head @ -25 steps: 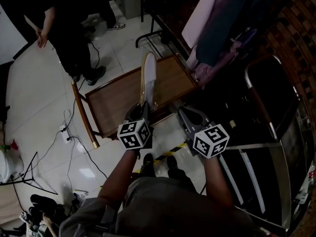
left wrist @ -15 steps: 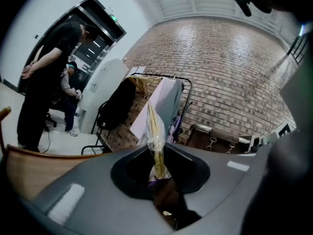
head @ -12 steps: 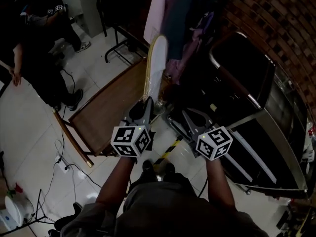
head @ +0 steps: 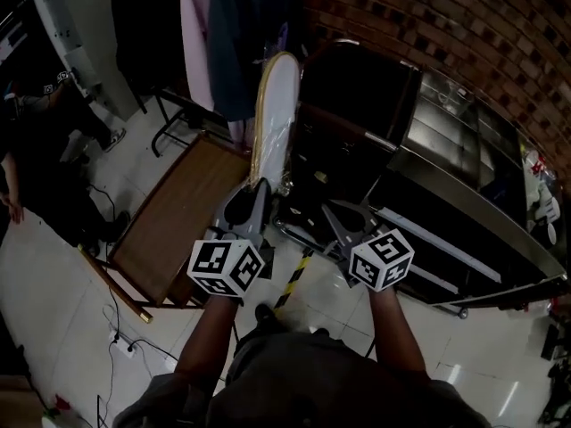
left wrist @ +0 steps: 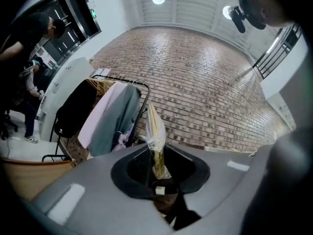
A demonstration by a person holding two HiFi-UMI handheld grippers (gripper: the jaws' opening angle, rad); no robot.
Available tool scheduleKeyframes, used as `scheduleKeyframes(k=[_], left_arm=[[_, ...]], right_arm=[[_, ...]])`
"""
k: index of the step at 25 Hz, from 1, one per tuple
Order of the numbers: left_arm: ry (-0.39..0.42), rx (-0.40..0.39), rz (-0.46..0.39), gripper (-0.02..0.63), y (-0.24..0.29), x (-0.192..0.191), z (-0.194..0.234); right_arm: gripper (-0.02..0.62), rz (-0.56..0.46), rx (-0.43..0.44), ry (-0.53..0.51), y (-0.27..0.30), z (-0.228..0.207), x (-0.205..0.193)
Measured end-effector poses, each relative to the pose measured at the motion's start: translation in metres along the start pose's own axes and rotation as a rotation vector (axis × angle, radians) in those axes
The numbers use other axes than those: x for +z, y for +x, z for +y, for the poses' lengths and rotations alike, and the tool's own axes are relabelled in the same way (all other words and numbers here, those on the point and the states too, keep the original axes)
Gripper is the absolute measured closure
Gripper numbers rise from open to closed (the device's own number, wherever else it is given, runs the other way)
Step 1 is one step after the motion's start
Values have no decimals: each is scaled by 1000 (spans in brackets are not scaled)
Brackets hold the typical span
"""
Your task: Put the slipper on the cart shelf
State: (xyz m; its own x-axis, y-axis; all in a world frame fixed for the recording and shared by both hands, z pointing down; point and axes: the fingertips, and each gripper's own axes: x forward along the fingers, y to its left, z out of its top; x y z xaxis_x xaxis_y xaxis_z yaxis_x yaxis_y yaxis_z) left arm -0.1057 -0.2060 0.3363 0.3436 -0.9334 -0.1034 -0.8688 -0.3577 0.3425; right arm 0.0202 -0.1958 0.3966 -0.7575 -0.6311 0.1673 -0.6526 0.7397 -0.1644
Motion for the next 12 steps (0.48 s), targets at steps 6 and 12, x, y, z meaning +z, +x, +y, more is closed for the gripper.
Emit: scheduleKeyframes(k=[6, 12], left_arm=[[-3, -147, -1, 538, 9, -19, -101], [-31, -307, 21, 538, 21, -42, -193]], right_arm=[[595, -40, -97, 3, -86, -31, 2], [595, -75, -241, -2, -180, -55, 2]])
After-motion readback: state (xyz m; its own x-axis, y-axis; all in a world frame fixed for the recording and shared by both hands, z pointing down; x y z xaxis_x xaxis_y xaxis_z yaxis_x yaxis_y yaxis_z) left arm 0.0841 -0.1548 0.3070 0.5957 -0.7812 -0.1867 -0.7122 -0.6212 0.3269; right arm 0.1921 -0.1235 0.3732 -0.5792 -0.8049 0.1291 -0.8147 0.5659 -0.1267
